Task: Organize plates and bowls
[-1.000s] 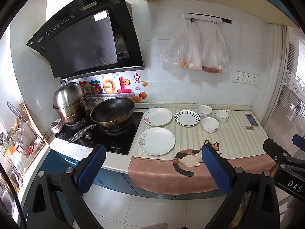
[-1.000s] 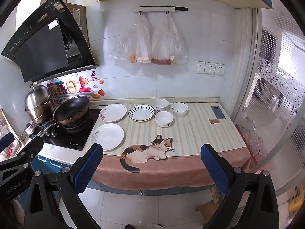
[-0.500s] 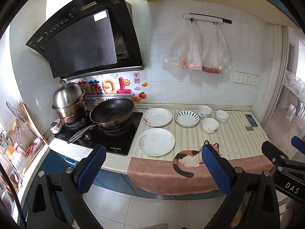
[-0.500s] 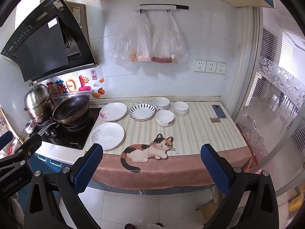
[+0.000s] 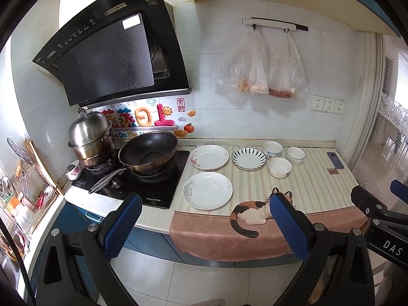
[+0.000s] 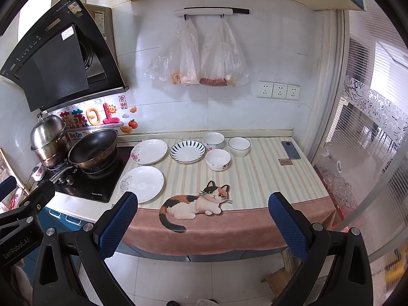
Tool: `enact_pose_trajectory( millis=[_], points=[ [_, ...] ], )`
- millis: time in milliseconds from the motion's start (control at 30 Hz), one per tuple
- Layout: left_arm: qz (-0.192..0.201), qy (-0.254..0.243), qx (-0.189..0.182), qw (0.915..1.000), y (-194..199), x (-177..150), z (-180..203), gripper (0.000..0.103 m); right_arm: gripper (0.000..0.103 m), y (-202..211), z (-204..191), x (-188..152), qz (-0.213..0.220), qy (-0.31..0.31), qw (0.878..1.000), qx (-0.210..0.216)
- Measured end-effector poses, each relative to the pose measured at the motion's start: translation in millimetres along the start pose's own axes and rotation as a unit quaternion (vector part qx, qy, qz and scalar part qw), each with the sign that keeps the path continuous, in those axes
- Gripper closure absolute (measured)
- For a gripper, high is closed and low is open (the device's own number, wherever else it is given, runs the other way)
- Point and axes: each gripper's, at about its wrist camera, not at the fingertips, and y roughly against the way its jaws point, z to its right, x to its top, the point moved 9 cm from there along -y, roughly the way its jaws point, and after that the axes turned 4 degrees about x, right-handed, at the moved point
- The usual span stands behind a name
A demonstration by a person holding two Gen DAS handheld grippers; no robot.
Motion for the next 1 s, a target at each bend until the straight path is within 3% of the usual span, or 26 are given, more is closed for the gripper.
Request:
enact_pose_trajectory(
  millis=[1000],
  points=[
    [0.000, -0.001, 0.001, 1.0000, -1.2, 1.7, -2.0, 0.000, 0.000, -3.0, 2.6, 5.9, -0.004, -0.001, 1.000, 0.001]
  ],
)
